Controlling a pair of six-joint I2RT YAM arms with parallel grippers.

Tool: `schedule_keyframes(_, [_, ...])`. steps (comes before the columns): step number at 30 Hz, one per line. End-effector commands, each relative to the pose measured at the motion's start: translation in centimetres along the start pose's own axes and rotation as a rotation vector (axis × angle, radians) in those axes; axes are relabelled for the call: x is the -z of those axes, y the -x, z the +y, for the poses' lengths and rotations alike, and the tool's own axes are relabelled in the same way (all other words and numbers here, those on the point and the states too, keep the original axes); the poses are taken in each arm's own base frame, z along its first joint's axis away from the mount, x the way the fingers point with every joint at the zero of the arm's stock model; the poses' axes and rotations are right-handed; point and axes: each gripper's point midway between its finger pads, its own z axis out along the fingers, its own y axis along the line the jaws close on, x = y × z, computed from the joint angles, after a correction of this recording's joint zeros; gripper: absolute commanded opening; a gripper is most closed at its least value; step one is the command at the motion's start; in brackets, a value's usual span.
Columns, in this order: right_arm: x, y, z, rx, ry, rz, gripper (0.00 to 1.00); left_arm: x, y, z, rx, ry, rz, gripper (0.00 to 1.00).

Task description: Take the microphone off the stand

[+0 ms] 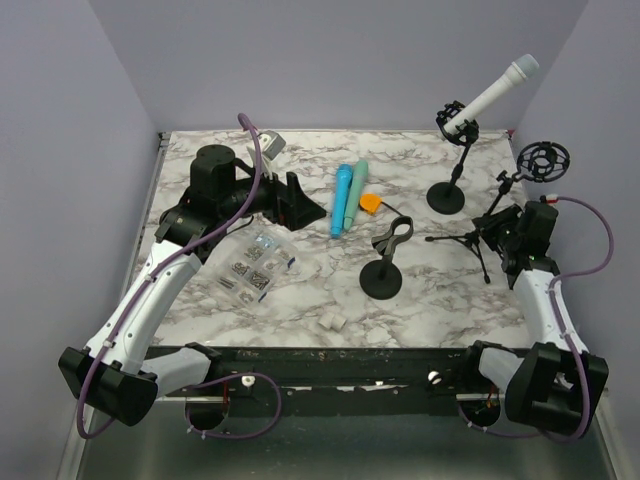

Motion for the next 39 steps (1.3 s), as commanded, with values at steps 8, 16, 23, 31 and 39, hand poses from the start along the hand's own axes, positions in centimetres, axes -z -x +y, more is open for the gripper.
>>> schedule_keyframes(8, [0.6, -0.7, -4.6, 0.38, -0.509, -0.021, 0.14, -0.4, -0.5, 0.5, -0.014, 0.007, 0.017, 0.99])
schedule_keyframes(16, [1.2, 0.4, -3.6, 0.541, -0.616, -0.014, 0.3, -0.4, -0.5, 0.6, -0.02, 0.016, 0.016, 0.98])
schedule_keyframes(23, [3.2, 1.2, 4.5, 0.451, -0.256, -0.016, 0.83, -0.6, -0.7, 0.8, -0.019, 0.021, 0.023, 0.99])
schedule_keyframes(31, [8.7, 6.5, 10.1, 0.403, -0.148, -0.171, 0.75, -0.6, -0.8, 0.7, -0.026, 0.022, 0.028, 0.99])
schedule_keyframes(39, [10.4, 12.2, 11.8, 0.45, -0.241, -0.342, 0.37, -0.6, -0.8, 0.4, -0.027, 0.014, 0.029, 0.98])
